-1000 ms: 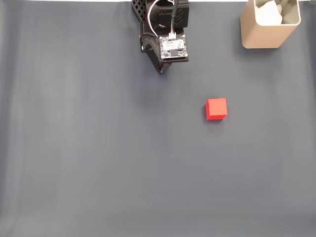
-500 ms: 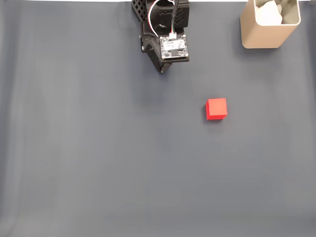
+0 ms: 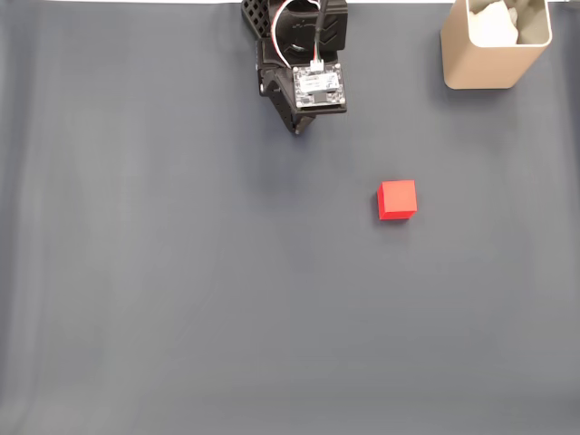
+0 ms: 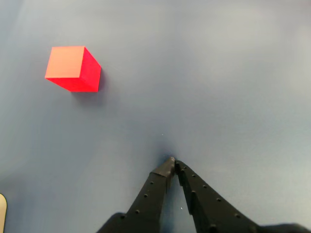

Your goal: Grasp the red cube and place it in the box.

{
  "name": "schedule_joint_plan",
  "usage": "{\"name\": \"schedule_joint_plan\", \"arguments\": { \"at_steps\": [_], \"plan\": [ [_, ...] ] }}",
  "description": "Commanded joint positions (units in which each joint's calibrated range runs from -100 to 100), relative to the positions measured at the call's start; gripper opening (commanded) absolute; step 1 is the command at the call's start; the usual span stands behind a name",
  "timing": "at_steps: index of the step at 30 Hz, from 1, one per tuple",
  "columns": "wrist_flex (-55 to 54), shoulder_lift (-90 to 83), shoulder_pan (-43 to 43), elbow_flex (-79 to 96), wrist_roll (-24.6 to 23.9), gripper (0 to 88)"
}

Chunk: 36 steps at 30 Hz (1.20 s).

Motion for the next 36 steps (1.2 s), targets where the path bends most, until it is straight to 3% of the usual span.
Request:
{"name": "schedule_joint_plan", "arguments": {
  "at_steps": [1, 14, 27, 36],
  "plan": [
    [-0.83, 0.0, -0.44, 0.55, -0.93, 0.2],
    [-22.91, 7.44, -0.66, -4.92, -1.9, 0.2],
    [-22.33, 23.89, -4.28, -27.53, -3.42, 0.2],
    [-11.99, 33.23, -8.54, -42.75, -4.2, 0.8]
  ]
}}
